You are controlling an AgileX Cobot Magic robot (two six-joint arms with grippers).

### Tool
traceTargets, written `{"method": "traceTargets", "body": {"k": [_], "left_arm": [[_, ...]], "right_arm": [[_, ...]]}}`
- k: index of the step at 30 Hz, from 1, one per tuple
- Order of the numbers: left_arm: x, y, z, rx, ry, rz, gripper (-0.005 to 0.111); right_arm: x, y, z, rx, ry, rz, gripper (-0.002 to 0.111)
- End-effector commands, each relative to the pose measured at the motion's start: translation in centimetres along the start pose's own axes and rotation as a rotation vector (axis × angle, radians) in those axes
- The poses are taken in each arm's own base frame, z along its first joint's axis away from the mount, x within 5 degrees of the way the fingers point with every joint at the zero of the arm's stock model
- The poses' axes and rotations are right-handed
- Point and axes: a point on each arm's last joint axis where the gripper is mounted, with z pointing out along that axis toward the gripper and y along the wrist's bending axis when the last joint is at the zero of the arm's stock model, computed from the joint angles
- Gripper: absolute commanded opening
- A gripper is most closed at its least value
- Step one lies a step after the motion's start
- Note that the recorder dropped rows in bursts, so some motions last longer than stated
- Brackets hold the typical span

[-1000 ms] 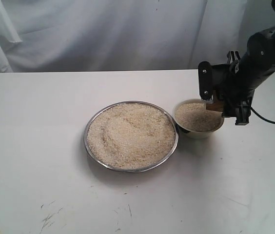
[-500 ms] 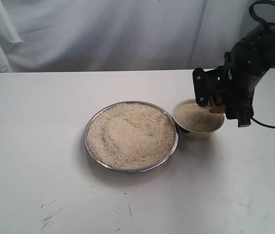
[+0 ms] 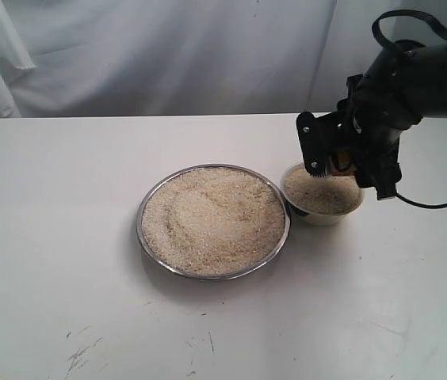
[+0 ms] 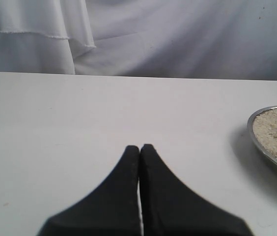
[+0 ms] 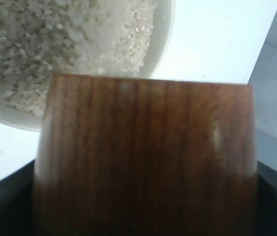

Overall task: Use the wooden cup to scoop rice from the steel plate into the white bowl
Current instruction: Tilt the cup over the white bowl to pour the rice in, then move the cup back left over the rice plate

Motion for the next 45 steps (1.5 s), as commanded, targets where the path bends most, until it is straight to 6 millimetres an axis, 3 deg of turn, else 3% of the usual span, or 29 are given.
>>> {"method": "traceTargets", "body": {"k": [1, 10, 18, 30, 38, 45], "left_arm": [[0.1, 0.0, 0.0, 0.002, -0.007, -0.004, 0.0], [0.1, 0.0, 0.0, 0.002, -0.007, -0.004, 0.0], [0.1, 0.0, 0.0, 0.002, -0.007, -0.004, 0.0], [0.1, 0.0, 0.0, 0.002, -0.007, -0.004, 0.0], [0.1, 0.0, 0.0, 0.002, -0.007, -0.004, 0.0], [0.1, 0.0, 0.0, 0.002, -0.007, -0.004, 0.0]], "right_arm": [[0.3, -0.2, -0.3, 0.015, 0.019, -0.01, 0.0], [0.7, 0.2, 0.3, -0.01, 0.106, -0.082, 0.0], [-1.4, 0.1, -0.5, 0.035, 0.091, -0.17, 0.0], [-1.8, 0.2, -0.2, 0.057, 0.154, -0.202, 0.0], [-1.6, 0.2, -0.2, 0.054, 0.173, -0.185, 0.0], [-1.3, 0.1, -0.7, 0.054, 0.155, -0.07, 0.0]]}}
